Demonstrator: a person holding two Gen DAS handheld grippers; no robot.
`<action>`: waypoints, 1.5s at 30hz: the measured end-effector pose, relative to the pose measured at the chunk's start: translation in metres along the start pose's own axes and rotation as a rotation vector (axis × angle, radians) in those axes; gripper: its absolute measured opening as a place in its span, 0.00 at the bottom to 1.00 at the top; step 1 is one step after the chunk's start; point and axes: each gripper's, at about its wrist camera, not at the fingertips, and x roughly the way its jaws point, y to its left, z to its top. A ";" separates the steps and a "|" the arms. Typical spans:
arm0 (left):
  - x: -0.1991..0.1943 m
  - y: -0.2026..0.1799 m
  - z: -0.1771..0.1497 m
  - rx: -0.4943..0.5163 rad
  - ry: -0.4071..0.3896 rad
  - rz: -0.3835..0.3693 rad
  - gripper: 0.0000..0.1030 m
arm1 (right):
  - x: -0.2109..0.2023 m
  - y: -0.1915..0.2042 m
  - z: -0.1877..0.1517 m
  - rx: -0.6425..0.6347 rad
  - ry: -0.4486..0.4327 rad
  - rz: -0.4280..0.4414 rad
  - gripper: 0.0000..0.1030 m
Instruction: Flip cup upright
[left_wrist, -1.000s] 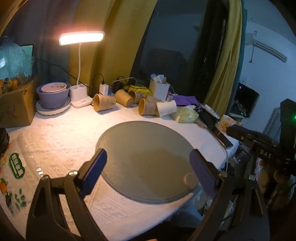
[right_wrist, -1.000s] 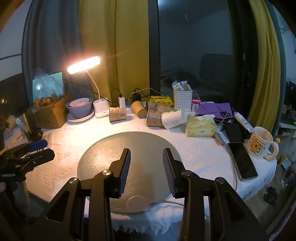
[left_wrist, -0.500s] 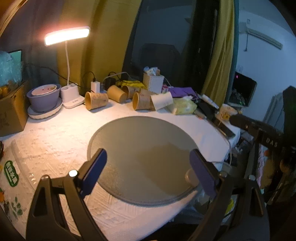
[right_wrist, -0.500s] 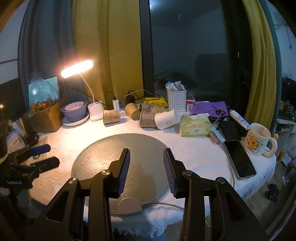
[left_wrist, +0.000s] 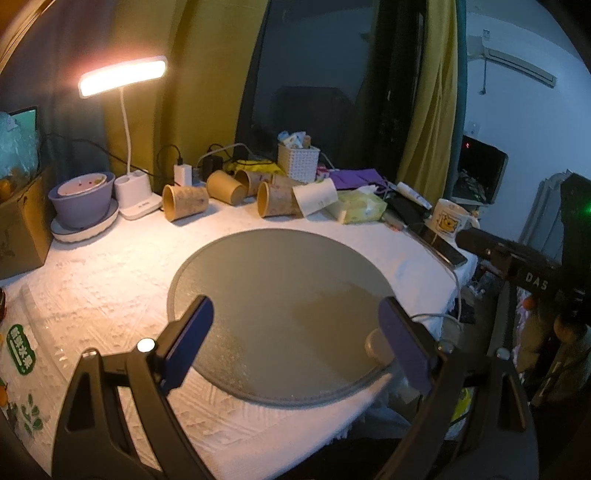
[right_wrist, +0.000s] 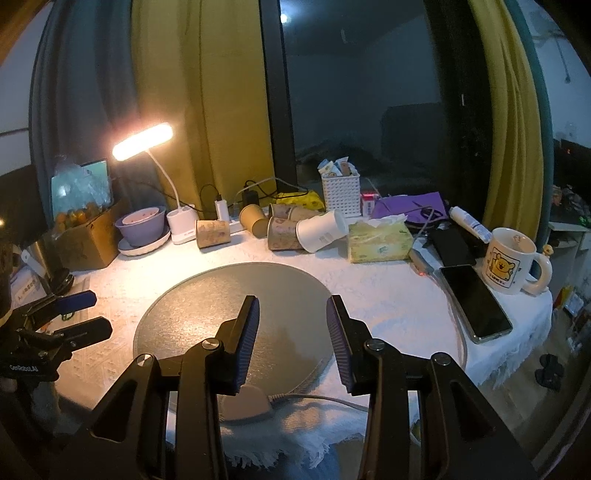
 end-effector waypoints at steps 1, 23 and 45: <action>-0.002 0.001 0.000 -0.006 -0.005 0.000 0.89 | -0.001 0.000 0.000 0.000 -0.003 -0.001 0.39; -0.007 -0.002 0.002 -0.034 -0.056 0.003 0.89 | -0.009 0.009 0.004 -0.035 -0.010 0.006 0.40; -0.010 -0.004 0.002 -0.021 -0.077 -0.004 0.89 | -0.010 0.014 0.002 -0.040 -0.007 0.017 0.43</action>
